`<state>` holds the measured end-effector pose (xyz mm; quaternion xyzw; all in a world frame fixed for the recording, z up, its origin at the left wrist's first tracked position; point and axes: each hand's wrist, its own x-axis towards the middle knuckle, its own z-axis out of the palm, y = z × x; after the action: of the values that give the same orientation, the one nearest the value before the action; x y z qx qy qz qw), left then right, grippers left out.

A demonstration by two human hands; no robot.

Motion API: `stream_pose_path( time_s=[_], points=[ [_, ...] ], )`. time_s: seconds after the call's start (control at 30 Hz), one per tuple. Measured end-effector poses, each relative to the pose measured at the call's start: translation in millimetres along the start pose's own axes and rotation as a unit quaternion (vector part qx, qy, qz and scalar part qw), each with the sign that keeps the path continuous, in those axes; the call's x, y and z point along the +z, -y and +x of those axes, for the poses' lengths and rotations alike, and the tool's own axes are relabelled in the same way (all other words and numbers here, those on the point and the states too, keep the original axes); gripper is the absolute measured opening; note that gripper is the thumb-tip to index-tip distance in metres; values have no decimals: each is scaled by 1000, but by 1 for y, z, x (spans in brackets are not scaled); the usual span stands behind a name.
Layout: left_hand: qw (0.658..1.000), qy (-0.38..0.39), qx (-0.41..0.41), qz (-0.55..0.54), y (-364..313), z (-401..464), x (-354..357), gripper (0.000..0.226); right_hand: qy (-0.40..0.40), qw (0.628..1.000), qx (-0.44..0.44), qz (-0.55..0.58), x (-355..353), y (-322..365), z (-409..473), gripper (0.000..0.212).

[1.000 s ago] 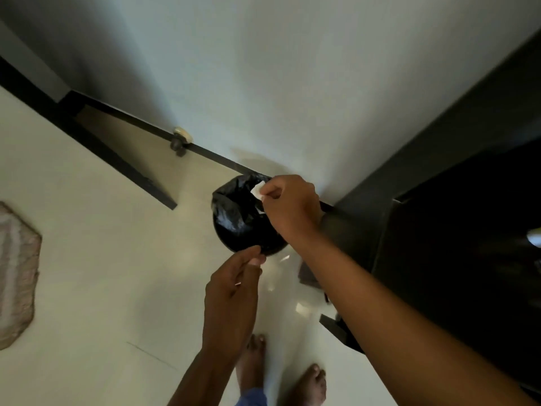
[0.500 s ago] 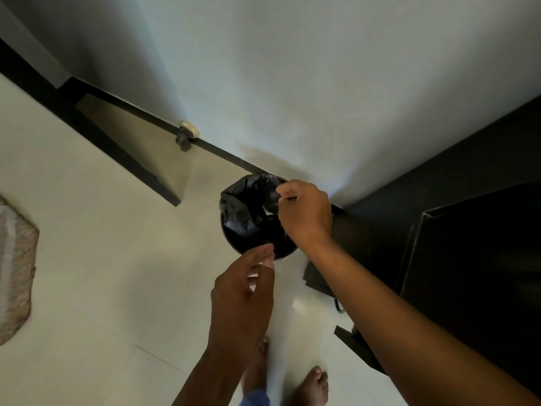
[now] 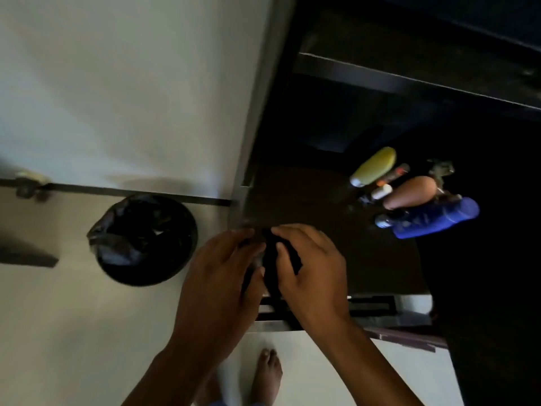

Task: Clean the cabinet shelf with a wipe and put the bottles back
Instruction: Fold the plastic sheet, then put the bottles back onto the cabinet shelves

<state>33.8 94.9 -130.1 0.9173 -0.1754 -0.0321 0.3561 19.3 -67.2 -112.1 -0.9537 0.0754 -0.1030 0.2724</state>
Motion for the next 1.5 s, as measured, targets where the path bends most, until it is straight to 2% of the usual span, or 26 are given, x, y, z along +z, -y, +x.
stream_pose_path(
  time_s=[0.13,0.27,0.47,0.57,0.73,0.9,1.1,1.23,1.5],
  points=[
    [998,45,43,31,-28,18,31,41,-21,996,49,-72,-43,-59,-18,28],
    [996,58,64,22,-58,36,58,40,-66,986,124,-94,-76,-108,-33,29],
    [997,36,72,-20,-105,75,99,36,-148,948,281,-6,-90,-158,-28,27],
    [997,-2,48,-57,-115,96,118,39,-161,935,316,32,-91,-167,-21,24],
    [994,-55,23,-90,-121,128,135,37,-160,940,297,51,-86,-155,-15,12],
    [992,-60,39,-101,-134,136,143,32,-162,952,251,71,-79,-139,-1,25],
    [990,-86,69,-89,-145,145,146,34,-197,962,191,-9,-80,-131,19,39],
    [994,-70,65,-60,-146,149,153,37,-184,960,209,-28,-75,-136,30,35],
    [995,-68,56,-56,-145,149,155,24,-130,955,265,-18,-71,-139,35,28]
  ],
)
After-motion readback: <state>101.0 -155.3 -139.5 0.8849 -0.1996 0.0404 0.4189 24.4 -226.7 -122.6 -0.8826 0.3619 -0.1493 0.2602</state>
